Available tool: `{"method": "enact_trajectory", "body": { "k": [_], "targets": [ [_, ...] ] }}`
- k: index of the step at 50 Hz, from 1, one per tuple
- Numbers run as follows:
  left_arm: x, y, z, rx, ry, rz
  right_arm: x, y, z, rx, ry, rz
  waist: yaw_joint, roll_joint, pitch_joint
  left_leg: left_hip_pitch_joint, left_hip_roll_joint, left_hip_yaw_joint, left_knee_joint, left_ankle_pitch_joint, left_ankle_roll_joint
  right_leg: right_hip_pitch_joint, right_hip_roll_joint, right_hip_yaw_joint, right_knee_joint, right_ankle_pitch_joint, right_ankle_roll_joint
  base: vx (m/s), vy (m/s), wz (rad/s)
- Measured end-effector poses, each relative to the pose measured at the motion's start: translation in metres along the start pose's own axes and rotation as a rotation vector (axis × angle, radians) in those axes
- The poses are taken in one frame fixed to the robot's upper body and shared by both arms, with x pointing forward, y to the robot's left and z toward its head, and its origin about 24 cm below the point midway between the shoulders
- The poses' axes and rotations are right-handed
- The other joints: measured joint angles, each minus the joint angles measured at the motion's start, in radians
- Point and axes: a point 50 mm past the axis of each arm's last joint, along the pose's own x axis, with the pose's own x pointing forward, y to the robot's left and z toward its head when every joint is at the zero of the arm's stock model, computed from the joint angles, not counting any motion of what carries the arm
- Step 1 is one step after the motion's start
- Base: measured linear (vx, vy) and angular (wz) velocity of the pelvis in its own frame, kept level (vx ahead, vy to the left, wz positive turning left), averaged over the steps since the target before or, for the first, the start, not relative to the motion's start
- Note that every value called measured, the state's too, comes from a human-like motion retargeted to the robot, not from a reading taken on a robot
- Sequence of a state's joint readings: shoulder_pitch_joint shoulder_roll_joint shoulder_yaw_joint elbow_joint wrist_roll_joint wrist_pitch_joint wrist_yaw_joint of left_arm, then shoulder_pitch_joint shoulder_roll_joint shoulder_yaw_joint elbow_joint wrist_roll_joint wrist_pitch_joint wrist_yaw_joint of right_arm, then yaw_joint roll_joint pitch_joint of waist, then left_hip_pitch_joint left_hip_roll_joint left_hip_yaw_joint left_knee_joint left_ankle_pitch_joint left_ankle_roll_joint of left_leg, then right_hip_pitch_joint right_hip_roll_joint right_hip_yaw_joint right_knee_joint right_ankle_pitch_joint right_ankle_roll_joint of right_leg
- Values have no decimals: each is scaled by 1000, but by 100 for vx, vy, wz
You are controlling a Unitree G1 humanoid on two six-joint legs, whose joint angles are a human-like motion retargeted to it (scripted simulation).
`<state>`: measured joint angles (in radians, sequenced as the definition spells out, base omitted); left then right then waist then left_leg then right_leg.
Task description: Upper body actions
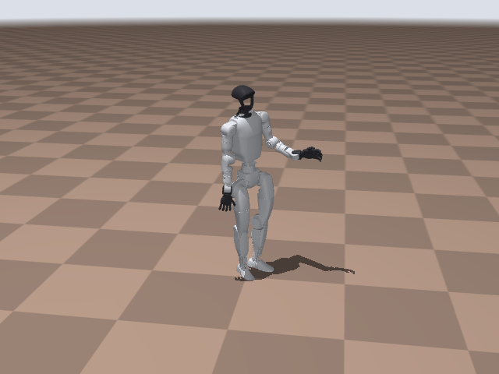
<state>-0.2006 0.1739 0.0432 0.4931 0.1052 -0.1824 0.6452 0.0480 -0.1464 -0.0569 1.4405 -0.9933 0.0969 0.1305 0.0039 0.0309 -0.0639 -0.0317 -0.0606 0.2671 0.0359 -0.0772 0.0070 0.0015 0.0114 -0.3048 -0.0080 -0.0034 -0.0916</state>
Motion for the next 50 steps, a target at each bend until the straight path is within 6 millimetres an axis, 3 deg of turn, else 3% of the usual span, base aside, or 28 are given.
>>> {"method": "enact_trajectory", "body": {
  "k": [4, 10, 13, 16, 21, 25, 31, 34, 36, 40, 42, 45, 50],
  "targets": [
    [34, 21, 97, -32, -426, 142, 0, 3, -5, 60, 16, 16, 9, 1, -21, -4, -1, -1, 0, -1, -1, -3, -1, -1, 0, -3, 1, 0, 0, 0],
    [39, 55, 222, -139, -946, 345, 1, 9, -10, 109, 31, 45, 5, 2, -52, -6, -2, -2, -1, -4, 0, -3, 2, -2, -2, -7, -2, 0, 0, 0],
    [41, 63, 263, -228, -1013, 337, 1, 7, -10, 102, 28, 51, 1, 7, -67, -10, 1, 0, 1, -6, -1, -7, 5, 1, -2, -7, -1, 0, 0, 0],
    [57, 62, 280, -222, -937, 247, 0, 6, -14, 104, 37, 52, -1, 19, -87, -13, 6, 9, 2, -8, -1, -12, 9, 9, 0, -7, 0, 0, 0, 0],
    [66, 72, 287, -224, -907, 215, 0, 2, -14, 151, 36, 42, -9, 34, -91, -8, 11, 23, 1, -12, -2, -15, 14, 23, 2, -6, -2, 1, 0, -4],
    [54, 89, 287, -203, -1005, 309, 0, 1, -12, 203, 20, 36, -7, 34, -83, -3, 10, 34, 1, -14, -2, -16, 15, 34, 2, -4, -5, 1, 1, -4],
    [33, 91, 272, -83, -1099, 293, 0, 7, -17, 240, 45, 57, 6, 25, -69, 0, 5, 29, 0, -13, -1, -11, 9, 29, 3, -4, -3, 0, 0, 0],
    [33, 83, 252, 33, -1019, 147, 0, 8, -20, 235, 63, 71, 10, 25, -64, 1, 4, 27, 0, -12, -1, -11, 8, 27, 3, -4, -2, 0, 0, 0],
    [38, 72, 230, 138, -889, -44, 0, 9, -21, 232, 71, 78, 12, 25, -62, 1, 4, 26, 0, -12, -1, -10, 7, 27, 3, -3, -2, 0, 0, 0],
    [47, 43, 162, 332, -505, -532, 0, 10, -23, 233, 77, 87, 17, 25, -62, 1, 3, 24, 0, -11, -1, -9, 5, 24, 4, -3, -1, 0, 0, 0],
    [45, 33, 135, 348, -383, -649, 0, 10, -22, 236, 74, 87, 18, 23, -59, 3, 2, 21, 0, -10, 0, -6, 5, 21, 4, -4, -2, 0, 0, 0],
    [41, 30, 114, 354, -319, -677, 0, 9, -19, 237, 60, 83, 19, 18, -50, 6, 1, 16, 0, -7, 1, 0, 5, 16, 4, -4, -2, 0, 0, 0],
    [39, 39, 120, 296, -375, -563, 0, 6, -14, 231, 34, 67, 27, 10, -44, 5, 1, 15, 1, -4, 0, -1, 1, 16, 5, -2, -1, 0, 0, 0]
  ]
}}
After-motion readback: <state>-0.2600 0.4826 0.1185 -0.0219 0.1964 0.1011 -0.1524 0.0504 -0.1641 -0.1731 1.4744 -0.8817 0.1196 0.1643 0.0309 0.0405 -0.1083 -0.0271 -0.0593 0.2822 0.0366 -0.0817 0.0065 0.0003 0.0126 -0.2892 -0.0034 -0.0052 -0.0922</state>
